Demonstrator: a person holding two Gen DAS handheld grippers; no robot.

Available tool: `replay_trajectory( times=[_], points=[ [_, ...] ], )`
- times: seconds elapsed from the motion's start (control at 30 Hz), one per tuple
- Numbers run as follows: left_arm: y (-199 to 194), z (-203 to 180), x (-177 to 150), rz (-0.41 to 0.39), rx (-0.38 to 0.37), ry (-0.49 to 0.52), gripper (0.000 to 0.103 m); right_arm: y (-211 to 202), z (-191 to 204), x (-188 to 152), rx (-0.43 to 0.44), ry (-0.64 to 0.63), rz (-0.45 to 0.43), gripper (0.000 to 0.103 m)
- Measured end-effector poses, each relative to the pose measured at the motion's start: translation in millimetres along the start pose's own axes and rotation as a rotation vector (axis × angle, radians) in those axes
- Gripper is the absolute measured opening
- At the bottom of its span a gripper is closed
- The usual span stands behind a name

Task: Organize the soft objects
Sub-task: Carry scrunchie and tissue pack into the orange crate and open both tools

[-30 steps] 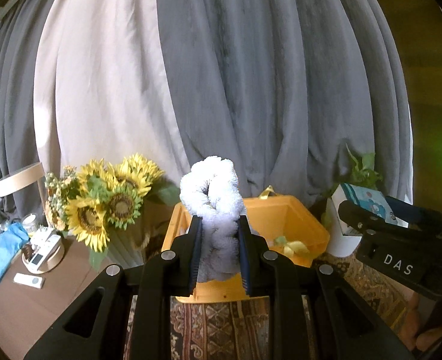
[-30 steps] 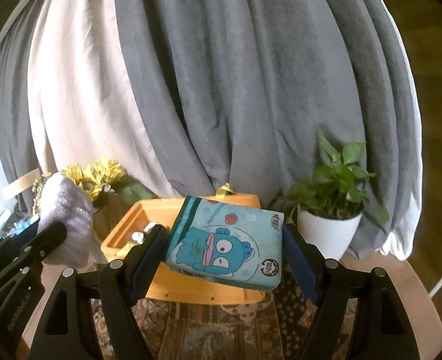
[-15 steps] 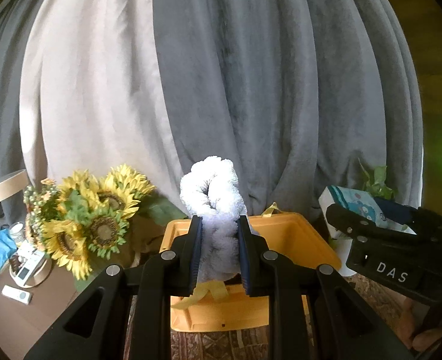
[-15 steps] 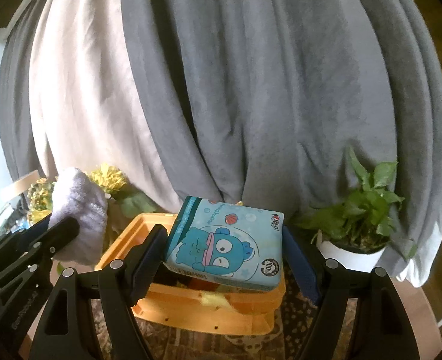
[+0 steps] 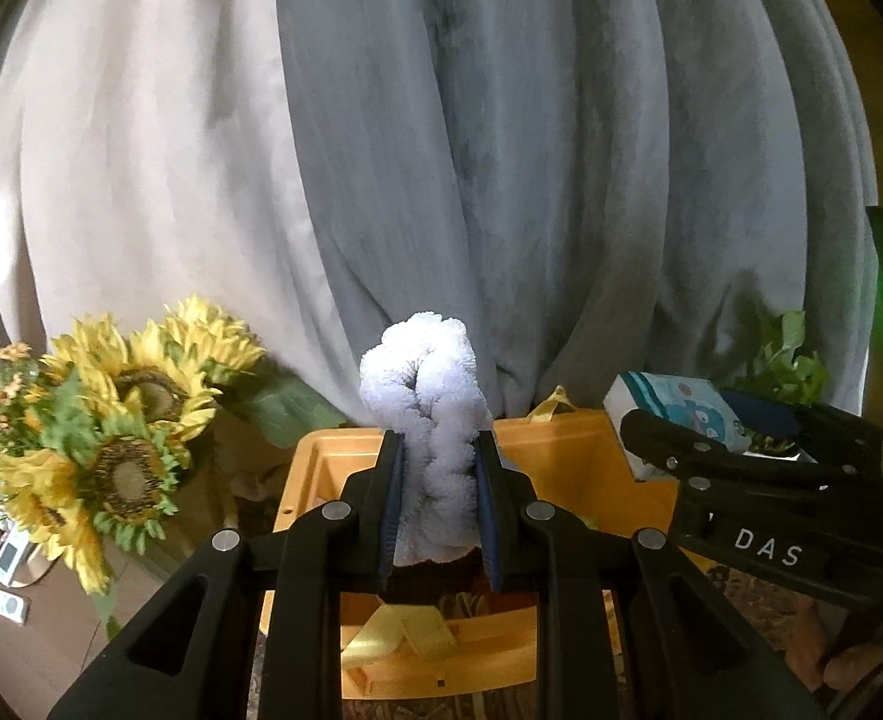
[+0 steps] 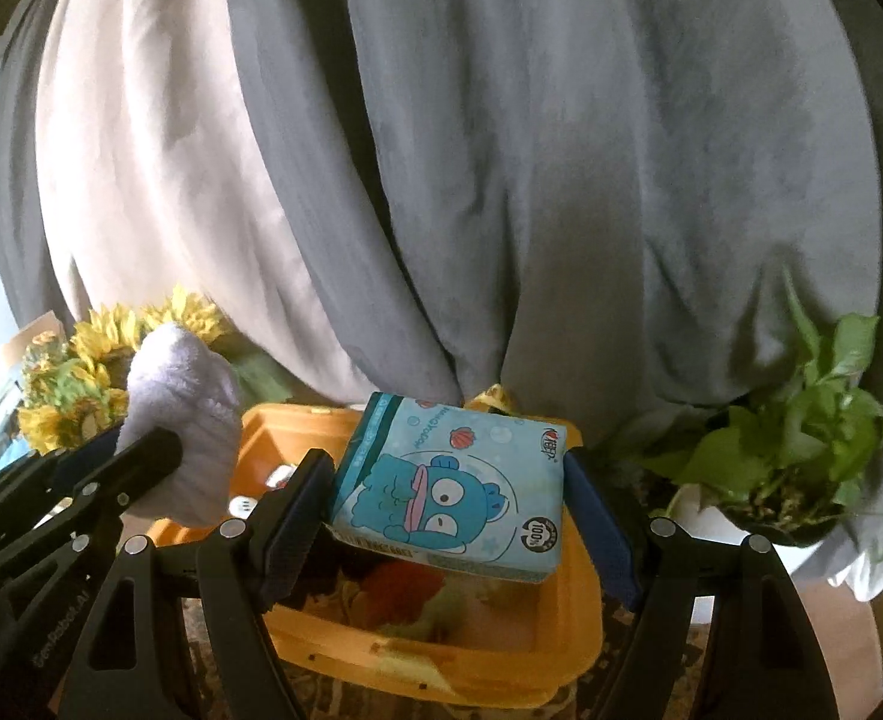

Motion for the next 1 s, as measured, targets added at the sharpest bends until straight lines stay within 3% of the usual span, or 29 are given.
replay_trajectory(
  times=[0.27, 0.6, 0.73, 1.0],
  points=[
    [40, -3, -6, 0.052, -0.004, 0.023, 0.023, 51, -11, -8, 0.029, 0.014, 0.123, 0.078],
    [91, -2, -19, 0.195, -0.033, 0.037, 0.025, 88, -17, -15, 0.031, 0.0, 0.204, 0.078],
    [104, -3, -26, 0.25, -0.047, 0.037, 0.032, 101, -23, -18, 0.054, 0.041, 0.248, 0.08],
    [105, -4, -35, 0.263, -0.028, 0.046, 0.045, 100, -27, -25, 0.046, 0.073, 0.263, 0.08]
  ],
)
Point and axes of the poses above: each gripper's, at about its wrist camera, not at the fingertips, and y roughly the way its jaws point, z to its left, x to its top, the point moved 2 cm from there along y, roughly the way its jaws point, and after that the axes turned 2 degrees about x, right-handed, at the moved point
